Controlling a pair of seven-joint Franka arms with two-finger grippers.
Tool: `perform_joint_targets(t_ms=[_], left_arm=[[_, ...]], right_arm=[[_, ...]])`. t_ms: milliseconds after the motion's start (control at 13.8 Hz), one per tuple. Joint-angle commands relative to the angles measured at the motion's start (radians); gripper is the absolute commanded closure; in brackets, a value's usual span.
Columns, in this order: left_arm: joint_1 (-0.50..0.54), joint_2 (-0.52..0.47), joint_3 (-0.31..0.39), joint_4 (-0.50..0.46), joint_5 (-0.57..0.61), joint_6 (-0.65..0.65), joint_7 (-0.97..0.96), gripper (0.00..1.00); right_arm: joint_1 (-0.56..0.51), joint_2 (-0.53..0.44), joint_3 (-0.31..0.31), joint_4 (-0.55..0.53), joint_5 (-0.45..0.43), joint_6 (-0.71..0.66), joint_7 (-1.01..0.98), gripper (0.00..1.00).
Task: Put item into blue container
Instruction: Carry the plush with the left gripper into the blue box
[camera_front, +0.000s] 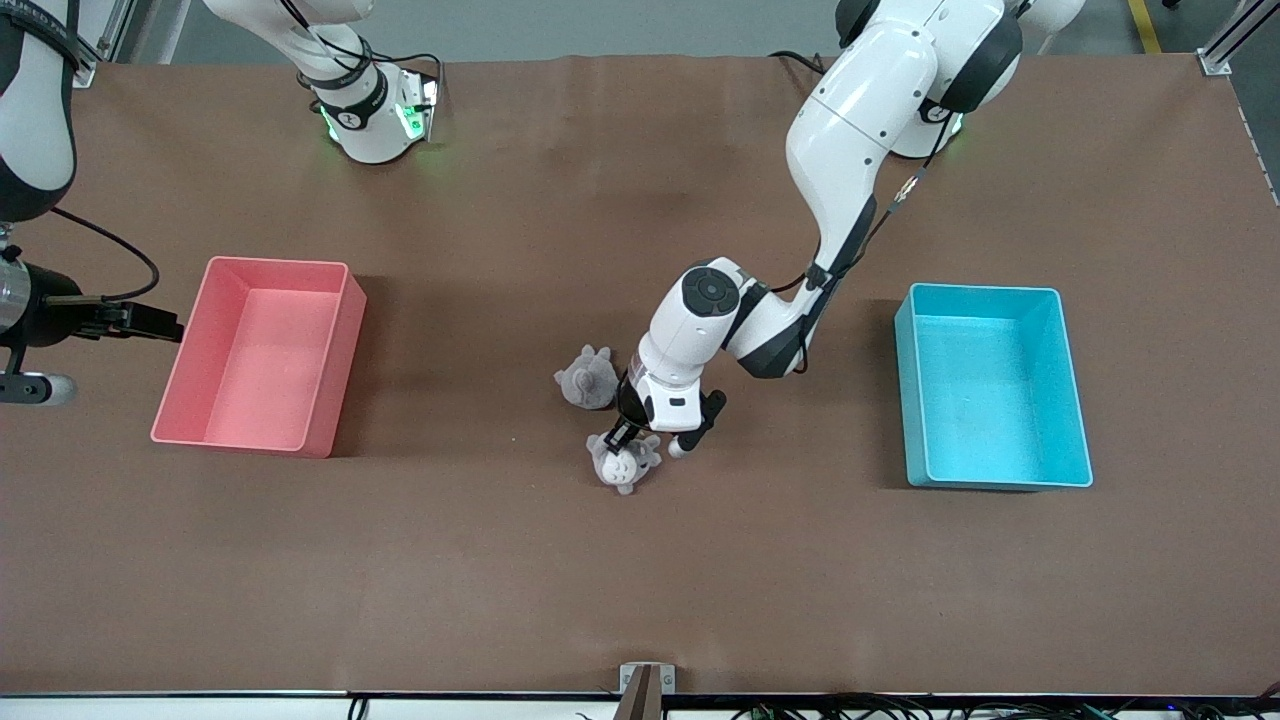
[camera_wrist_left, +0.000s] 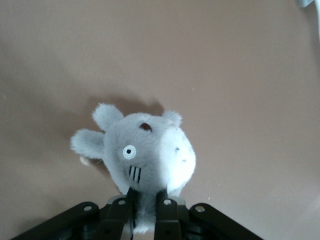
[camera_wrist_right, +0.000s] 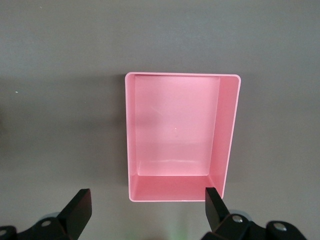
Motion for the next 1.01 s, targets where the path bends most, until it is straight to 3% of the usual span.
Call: perform_joint_targets(t_ms=[0, 217, 579, 941], left_arm=[[0.046, -0.137, 0.005, -0.019, 0.044, -0.202, 0.078, 1.00], [0.115, -0.255, 0.001, -0.027, 0.042, -0.526, 0.351, 1.00], [0.318, -0.378, -0.005, -0.033, 0.028, -0.880, 0.863, 1.00], [0.491, -0.418, 0.002, -0.128, 0.053, -0.956, 1.168, 1.00]], right_arm=[[0.002, -0.068, 0.000, -0.061, 0.014, 0.001, -0.009, 0.00], [0.000, -0.094, -0.002, -0.085, 0.014, 0.003, -0.011, 0.00], [0.004, -0.157, -0.004, -0.159, 0.014, 0.023, -0.011, 0.00], [0.013, -0.229, 0.000, -0.209, 0.014, 0.043, -0.012, 0.00]])
